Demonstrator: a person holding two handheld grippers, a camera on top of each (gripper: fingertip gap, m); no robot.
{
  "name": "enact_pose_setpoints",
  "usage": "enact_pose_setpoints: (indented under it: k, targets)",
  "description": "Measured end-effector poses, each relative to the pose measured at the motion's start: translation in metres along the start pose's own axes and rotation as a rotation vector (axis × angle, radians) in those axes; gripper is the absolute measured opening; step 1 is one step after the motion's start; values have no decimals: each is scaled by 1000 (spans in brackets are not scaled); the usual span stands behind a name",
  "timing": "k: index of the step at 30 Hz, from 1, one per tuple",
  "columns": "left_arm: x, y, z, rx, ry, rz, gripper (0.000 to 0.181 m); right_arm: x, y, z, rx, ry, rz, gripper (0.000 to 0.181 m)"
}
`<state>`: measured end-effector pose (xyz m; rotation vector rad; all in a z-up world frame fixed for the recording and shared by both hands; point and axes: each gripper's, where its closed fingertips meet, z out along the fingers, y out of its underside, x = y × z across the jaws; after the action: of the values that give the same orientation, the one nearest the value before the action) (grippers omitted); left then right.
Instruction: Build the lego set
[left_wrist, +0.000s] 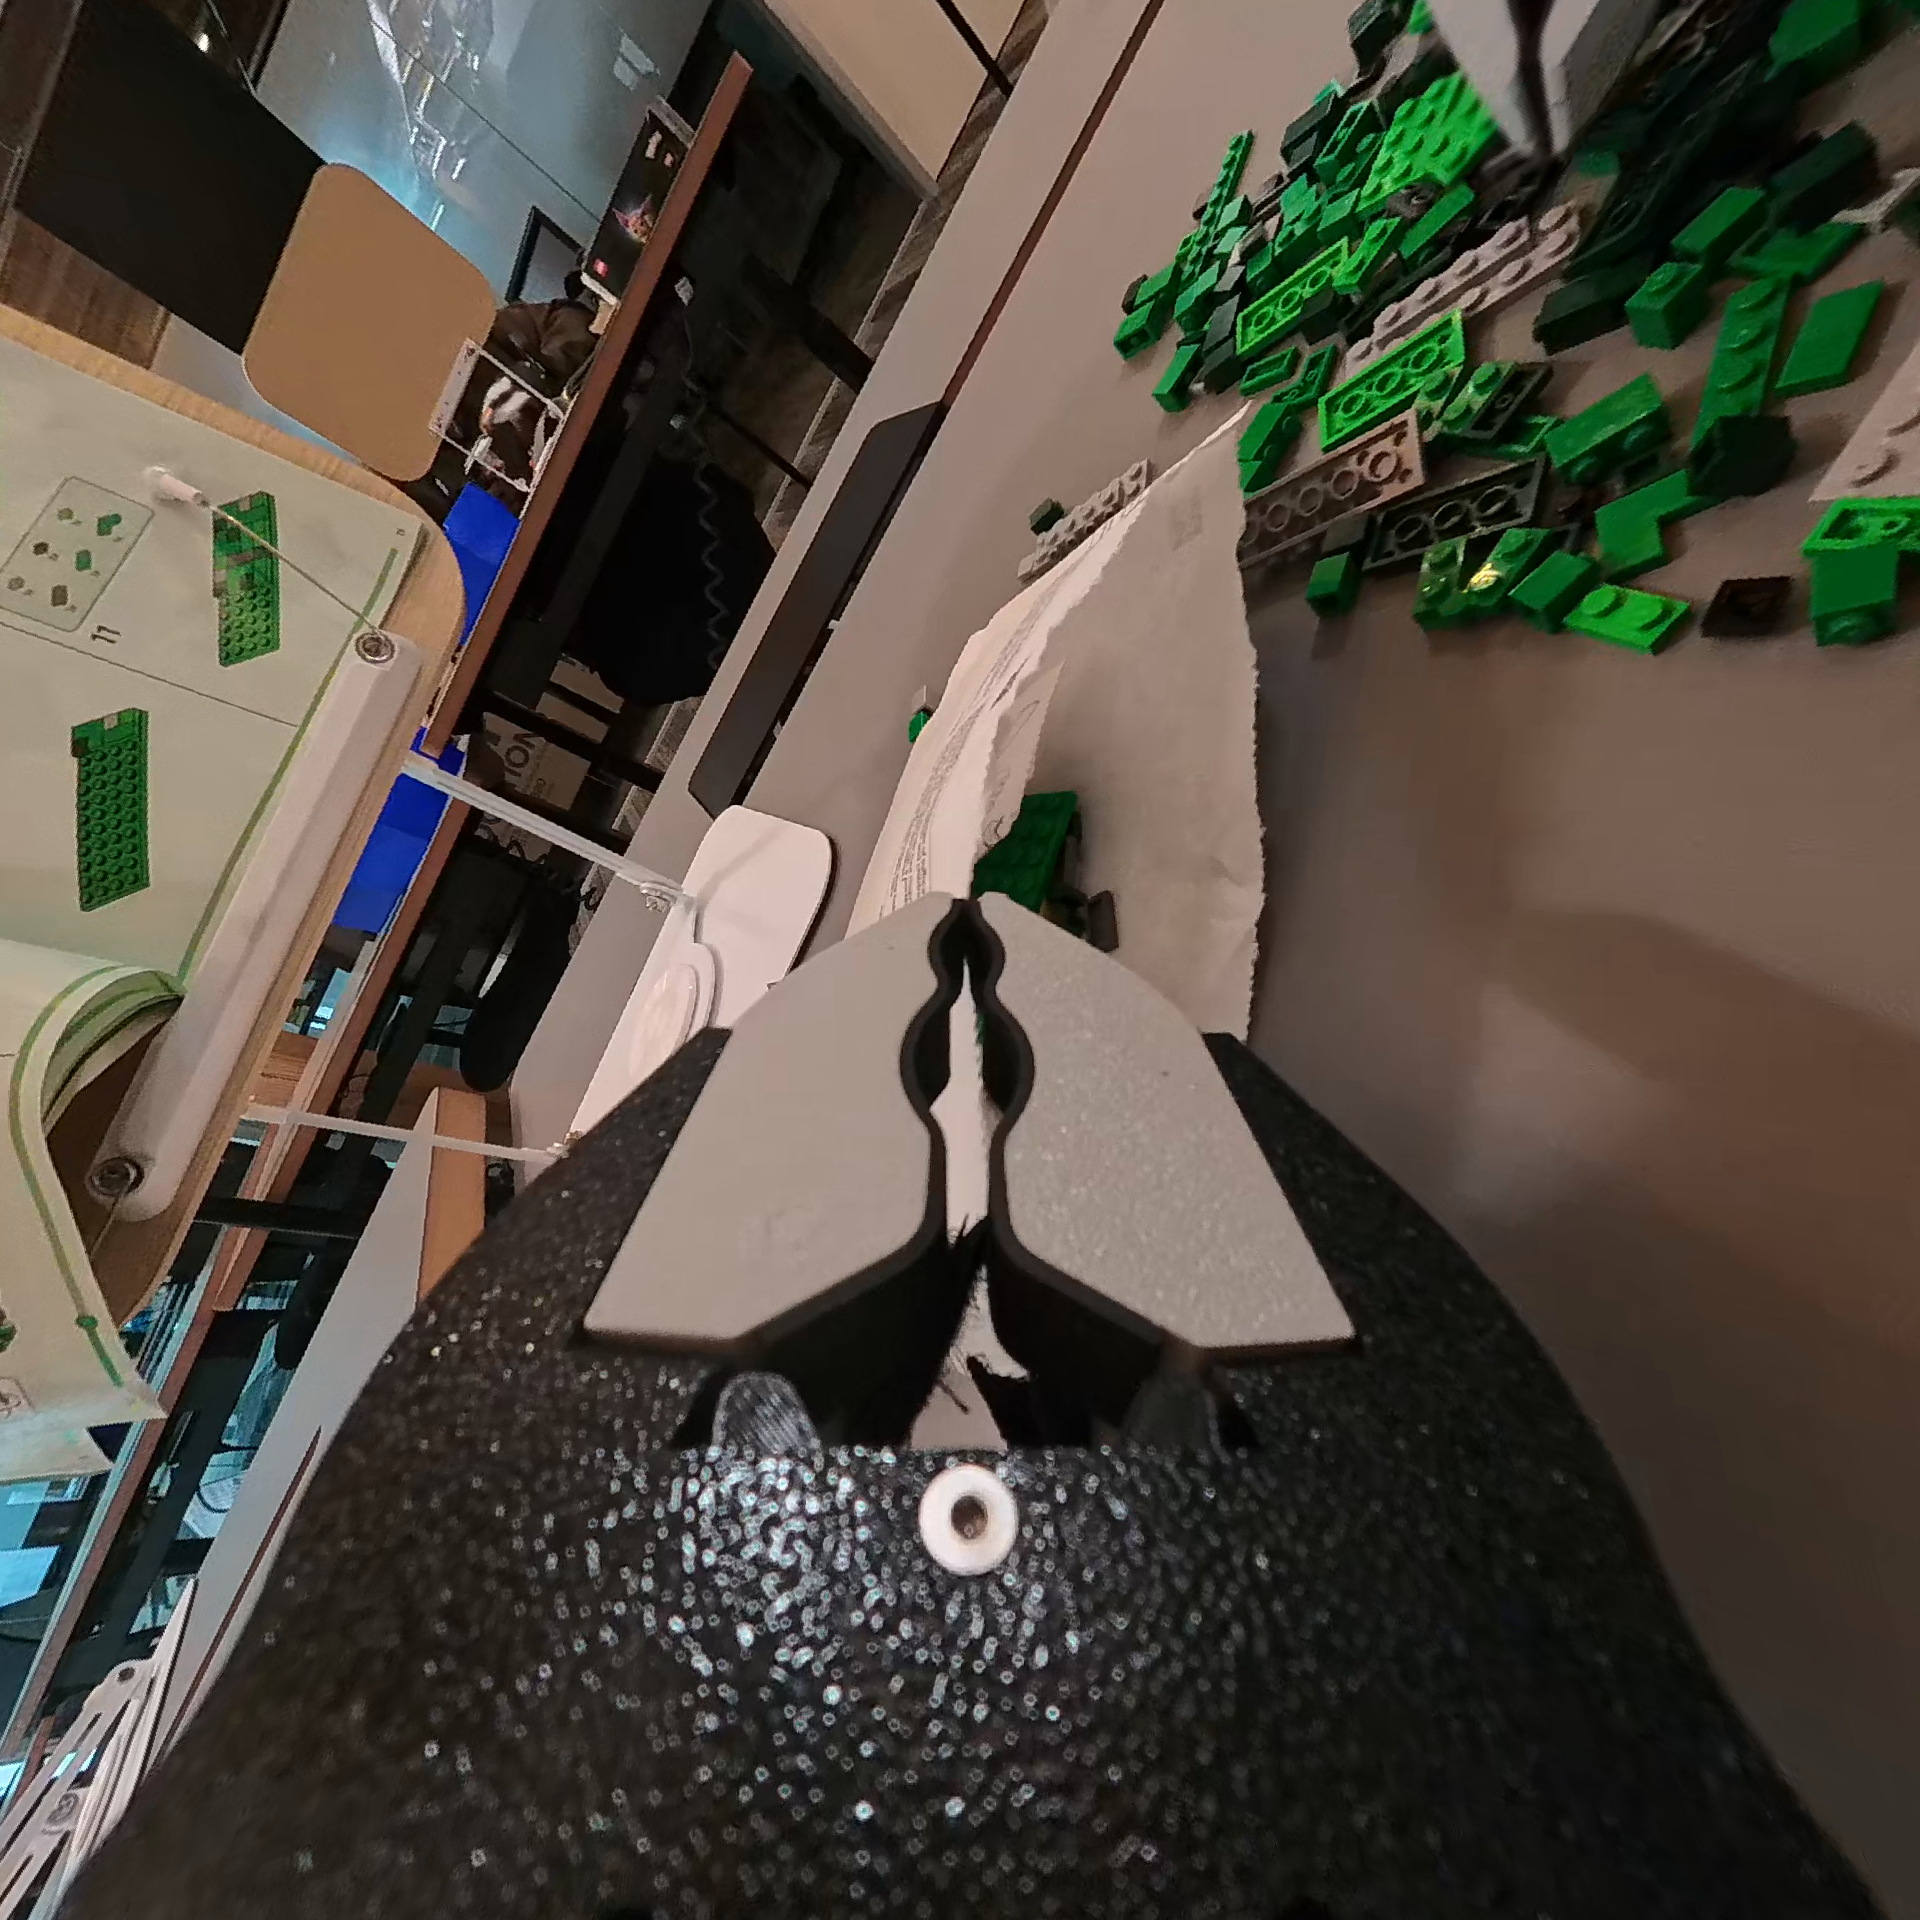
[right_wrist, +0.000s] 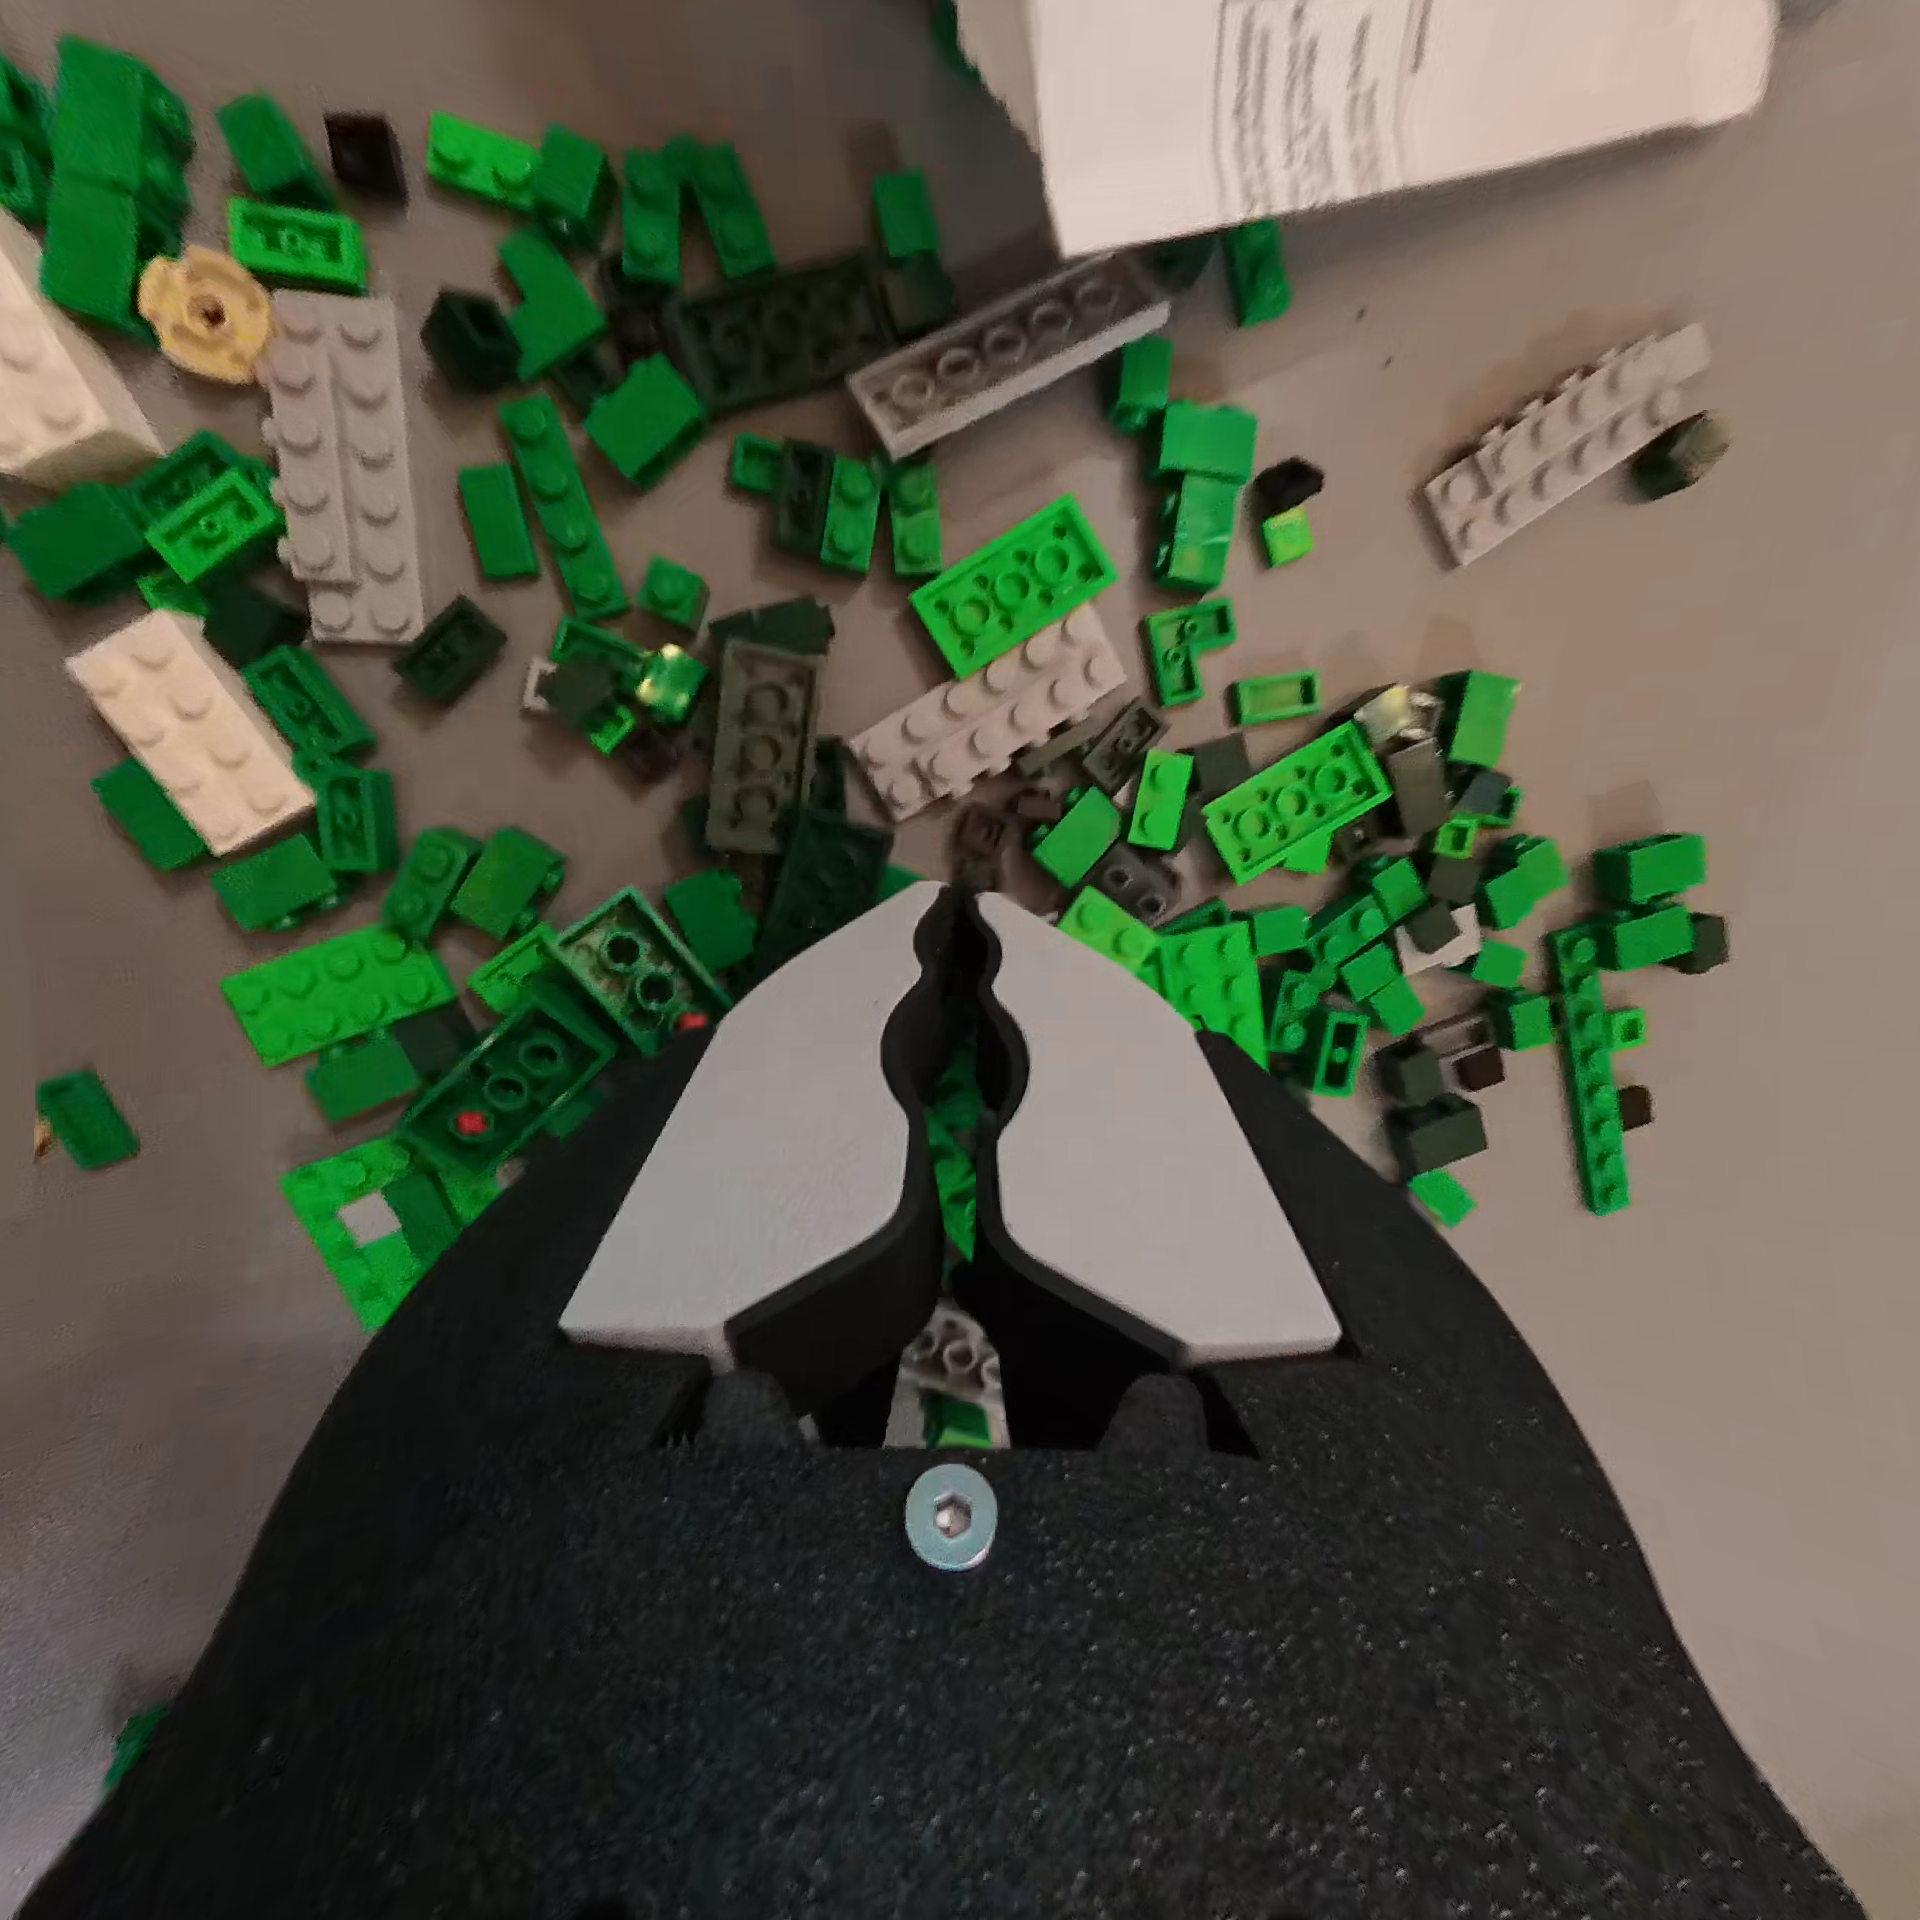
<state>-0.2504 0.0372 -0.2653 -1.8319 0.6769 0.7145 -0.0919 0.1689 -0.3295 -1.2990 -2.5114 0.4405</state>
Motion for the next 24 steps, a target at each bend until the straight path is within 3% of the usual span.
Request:
enact_pose_setpoints:
  k: [11, 24]
  targets:
    - [2, 0, 1, 0, 7, -1, 0, 4, -6, -6, 44, -42, -20, 14]
    - [2, 0, 0, -5, 11, -2, 0, 8, -1, 5, -24, -106, -62, 8]
